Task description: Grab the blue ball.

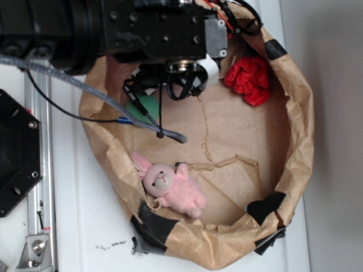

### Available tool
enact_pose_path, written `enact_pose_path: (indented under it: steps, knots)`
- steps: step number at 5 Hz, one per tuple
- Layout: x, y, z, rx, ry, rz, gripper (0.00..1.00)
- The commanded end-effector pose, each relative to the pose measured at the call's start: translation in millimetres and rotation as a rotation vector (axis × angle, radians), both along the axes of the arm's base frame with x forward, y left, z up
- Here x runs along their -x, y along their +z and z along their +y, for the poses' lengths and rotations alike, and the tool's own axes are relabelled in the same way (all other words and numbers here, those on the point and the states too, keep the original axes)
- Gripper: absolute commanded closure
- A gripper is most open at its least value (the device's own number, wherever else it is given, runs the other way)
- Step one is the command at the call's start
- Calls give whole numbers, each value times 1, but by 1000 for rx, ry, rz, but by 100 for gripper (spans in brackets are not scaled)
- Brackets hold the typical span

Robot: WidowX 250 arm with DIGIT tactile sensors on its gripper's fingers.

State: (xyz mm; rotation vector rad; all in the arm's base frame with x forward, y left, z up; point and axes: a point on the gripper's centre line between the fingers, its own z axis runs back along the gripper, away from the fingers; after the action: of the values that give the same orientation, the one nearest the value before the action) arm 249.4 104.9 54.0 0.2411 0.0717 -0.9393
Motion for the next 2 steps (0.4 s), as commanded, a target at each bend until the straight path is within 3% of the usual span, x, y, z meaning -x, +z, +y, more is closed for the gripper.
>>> enact_pose_path:
  steps: [1, 2]
  knots:
    - [-20, -20, 18, 14, -35, -25, 0]
    - [-30, -30, 16, 16, -47, -9, 0]
